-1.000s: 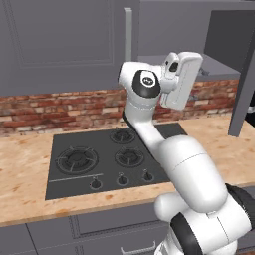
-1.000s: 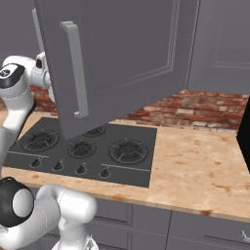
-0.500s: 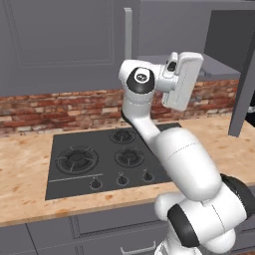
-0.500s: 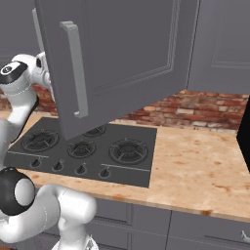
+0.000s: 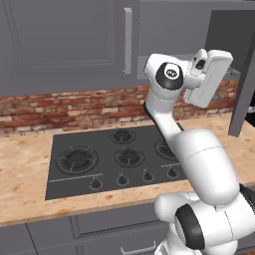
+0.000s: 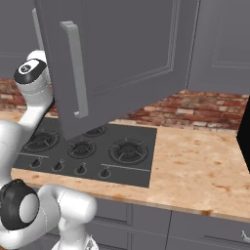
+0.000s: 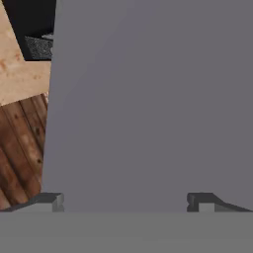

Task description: Open the cabinet. Pick the spray and place it next to the sink. Then close the cabinet.

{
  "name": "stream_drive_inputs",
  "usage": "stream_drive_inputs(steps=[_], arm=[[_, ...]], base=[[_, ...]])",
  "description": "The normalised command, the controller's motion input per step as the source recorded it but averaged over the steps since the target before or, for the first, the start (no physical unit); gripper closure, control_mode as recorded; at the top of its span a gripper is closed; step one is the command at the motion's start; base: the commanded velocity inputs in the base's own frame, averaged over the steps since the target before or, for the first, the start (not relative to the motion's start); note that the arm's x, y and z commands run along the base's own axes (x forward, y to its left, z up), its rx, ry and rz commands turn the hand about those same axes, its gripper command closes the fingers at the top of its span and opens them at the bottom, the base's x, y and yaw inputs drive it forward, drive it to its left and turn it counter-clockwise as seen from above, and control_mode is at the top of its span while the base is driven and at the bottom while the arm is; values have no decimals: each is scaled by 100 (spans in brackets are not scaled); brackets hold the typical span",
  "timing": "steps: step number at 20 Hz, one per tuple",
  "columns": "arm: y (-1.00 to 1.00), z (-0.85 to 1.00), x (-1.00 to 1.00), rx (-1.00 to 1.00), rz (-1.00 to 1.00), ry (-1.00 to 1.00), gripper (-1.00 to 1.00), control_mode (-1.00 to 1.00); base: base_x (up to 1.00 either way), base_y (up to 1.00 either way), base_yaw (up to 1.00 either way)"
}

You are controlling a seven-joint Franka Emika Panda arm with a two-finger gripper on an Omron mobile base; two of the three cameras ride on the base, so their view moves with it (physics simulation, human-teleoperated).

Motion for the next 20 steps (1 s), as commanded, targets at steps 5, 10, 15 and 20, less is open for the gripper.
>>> stream_drive_inputs(steps=[5, 10, 15, 20], arm=[[-90, 0, -98, 3, 5, -13, -100, -100], [-84, 0, -100, 2, 3, -10, -100, -100], [-45, 0, -55, 0, 7, -2, -100, -100], [45, 0, 0, 2, 7, -3, -100, -100]], base=[[0, 0, 0], [0, 0, 0], [0, 0, 0], [0, 0, 0]])
